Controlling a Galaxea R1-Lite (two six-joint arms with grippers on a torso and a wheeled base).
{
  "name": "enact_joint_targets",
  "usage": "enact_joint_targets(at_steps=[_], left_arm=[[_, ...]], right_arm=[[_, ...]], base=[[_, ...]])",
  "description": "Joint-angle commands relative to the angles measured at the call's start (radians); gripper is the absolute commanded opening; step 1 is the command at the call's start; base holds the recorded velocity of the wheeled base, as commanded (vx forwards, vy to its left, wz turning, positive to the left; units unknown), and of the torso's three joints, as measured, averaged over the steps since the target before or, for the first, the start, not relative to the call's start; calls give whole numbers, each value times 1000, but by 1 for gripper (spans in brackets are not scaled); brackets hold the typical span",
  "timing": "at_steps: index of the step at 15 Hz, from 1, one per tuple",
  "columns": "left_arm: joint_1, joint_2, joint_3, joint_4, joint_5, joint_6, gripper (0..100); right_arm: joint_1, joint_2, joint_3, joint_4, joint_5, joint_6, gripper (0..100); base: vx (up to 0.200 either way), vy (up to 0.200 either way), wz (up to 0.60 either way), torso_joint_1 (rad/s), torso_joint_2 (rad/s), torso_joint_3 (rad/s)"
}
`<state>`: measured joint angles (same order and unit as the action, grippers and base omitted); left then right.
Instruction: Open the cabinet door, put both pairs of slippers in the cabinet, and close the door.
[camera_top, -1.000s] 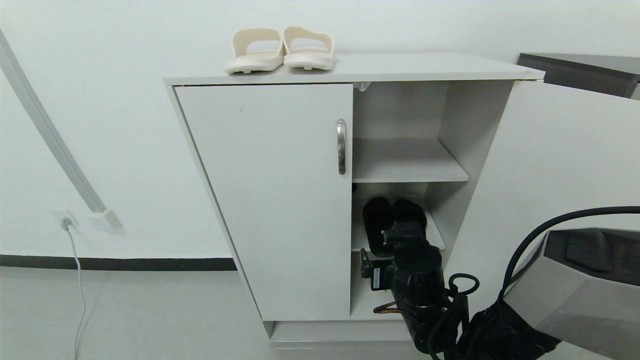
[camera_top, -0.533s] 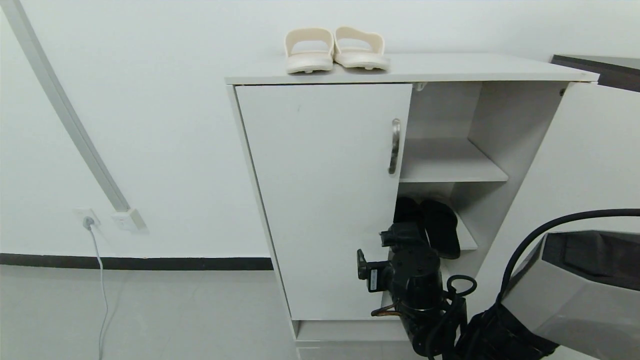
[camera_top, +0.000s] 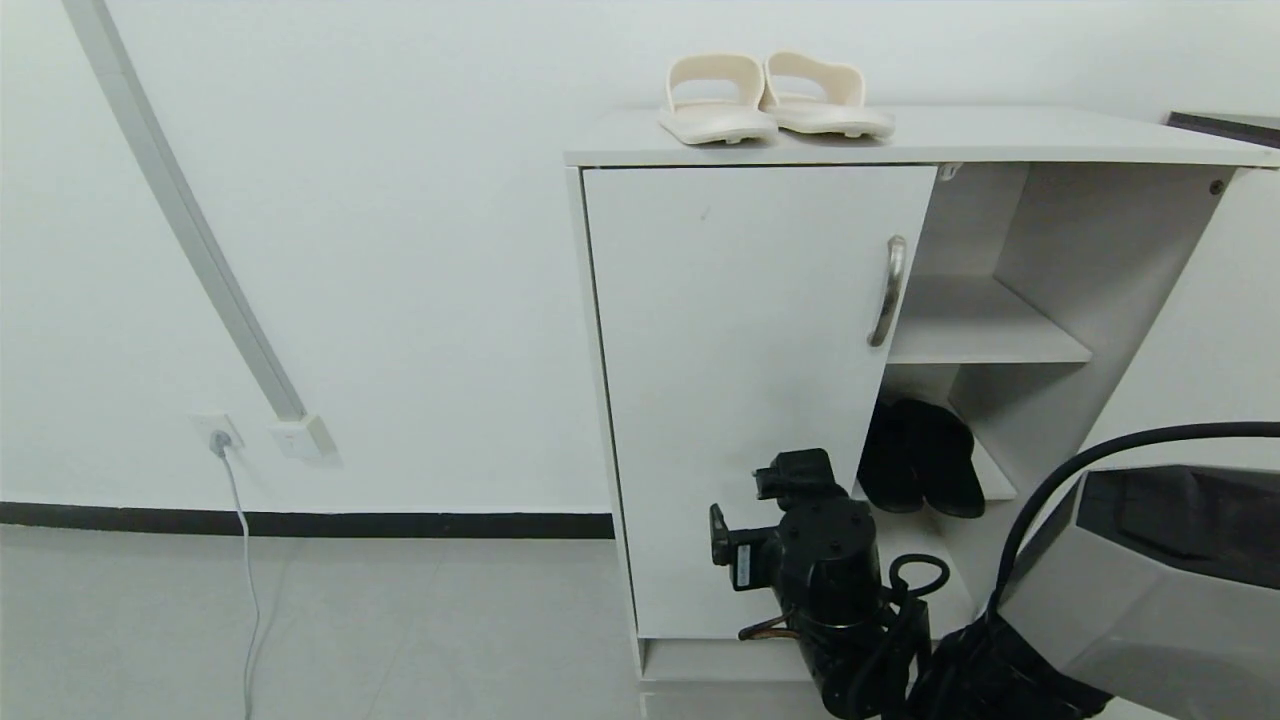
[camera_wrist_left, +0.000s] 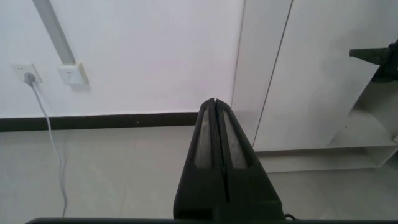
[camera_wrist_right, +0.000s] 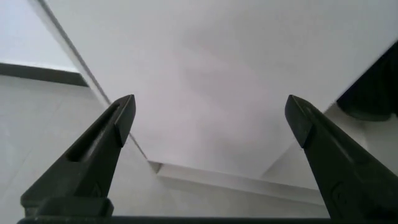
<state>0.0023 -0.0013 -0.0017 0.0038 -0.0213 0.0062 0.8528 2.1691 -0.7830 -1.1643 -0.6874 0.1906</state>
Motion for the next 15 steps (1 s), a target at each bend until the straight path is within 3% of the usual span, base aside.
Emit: enact_joint_targets(at_steps=[1, 8, 15], left_arm=[[-1, 1, 0, 1, 0, 0, 0], [-1, 1, 0, 1, 0, 0, 0], [-1, 1, 0, 1, 0, 1, 0]], right_arm=[[0, 1, 4, -2, -1, -5, 100], [-34, 67, 83, -249, 43, -143, 100], [-37, 70, 93, -267, 54, -157, 100]], base=[[0, 0, 0, 0, 0, 0], [0, 0, 0, 0, 0, 0], [0, 0, 0, 0, 0, 0]])
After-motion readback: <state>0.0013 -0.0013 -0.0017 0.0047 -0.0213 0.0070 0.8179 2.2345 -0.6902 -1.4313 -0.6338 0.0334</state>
